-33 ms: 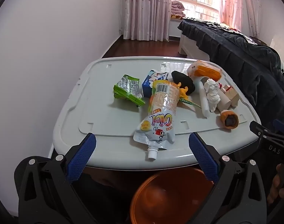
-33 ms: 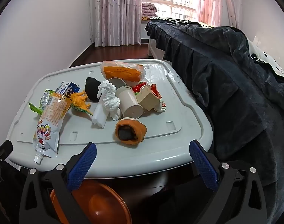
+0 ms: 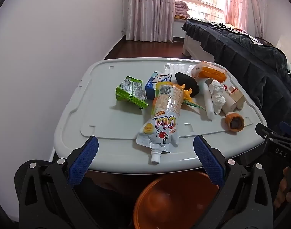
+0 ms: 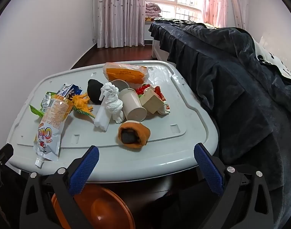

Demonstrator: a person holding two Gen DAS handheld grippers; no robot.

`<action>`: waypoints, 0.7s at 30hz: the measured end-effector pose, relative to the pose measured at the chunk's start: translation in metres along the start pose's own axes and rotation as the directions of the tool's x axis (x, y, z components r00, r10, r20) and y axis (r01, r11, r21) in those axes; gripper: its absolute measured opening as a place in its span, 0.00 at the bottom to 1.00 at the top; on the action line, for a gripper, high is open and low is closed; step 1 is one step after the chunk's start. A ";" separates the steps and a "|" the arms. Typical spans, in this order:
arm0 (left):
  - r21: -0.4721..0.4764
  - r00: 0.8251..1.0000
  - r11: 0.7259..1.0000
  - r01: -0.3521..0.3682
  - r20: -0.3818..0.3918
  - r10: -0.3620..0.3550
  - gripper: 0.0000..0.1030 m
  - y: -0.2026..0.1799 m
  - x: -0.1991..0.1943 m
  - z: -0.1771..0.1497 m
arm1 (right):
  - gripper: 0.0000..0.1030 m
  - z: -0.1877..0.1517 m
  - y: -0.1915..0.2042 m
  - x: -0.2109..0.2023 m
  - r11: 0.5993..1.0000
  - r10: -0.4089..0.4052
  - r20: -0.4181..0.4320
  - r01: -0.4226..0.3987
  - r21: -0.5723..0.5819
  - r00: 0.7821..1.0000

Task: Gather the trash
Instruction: 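Move both tools toward the cluttered items on the white lid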

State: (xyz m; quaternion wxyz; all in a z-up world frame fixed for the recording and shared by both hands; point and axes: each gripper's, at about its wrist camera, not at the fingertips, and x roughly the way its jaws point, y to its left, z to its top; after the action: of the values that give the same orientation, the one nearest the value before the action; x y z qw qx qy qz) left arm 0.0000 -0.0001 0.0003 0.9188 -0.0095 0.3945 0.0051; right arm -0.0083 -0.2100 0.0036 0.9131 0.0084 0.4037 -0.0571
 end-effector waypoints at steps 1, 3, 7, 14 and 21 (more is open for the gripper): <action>0.002 1.000 1.000 0.002 -0.001 -0.002 0.95 0.000 0.000 0.000 | 0.95 0.000 0.000 0.001 1.000 0.002 -0.002 -0.002 -0.002 1.000; -0.002 1.000 1.000 0.003 0.002 -0.003 0.95 0.000 0.000 0.000 | 0.95 -0.001 0.000 0.001 1.000 0.006 -0.006 -0.006 -0.002 1.000; 0.002 1.000 1.000 0.019 -0.006 -0.018 0.95 -0.006 0.001 -0.005 | 0.95 0.000 0.003 0.001 1.000 0.001 -0.011 -0.001 -0.005 1.000; 0.025 1.000 1.000 0.018 0.000 -0.018 0.95 -0.007 0.001 -0.004 | 0.95 0.003 0.000 0.002 1.000 0.000 -0.021 -0.001 -0.008 1.000; 0.012 1.000 1.000 0.019 -0.012 -0.019 0.95 -0.003 0.005 -0.003 | 0.95 0.000 0.001 0.006 1.000 0.010 -0.030 -0.010 -0.012 0.999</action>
State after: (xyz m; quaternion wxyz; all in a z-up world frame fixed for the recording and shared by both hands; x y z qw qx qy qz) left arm 0.0009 -0.0033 -0.0052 0.9165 -0.0079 0.4000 -0.0059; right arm -0.0042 -0.2096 -0.0010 0.9071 0.0058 0.4178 -0.0500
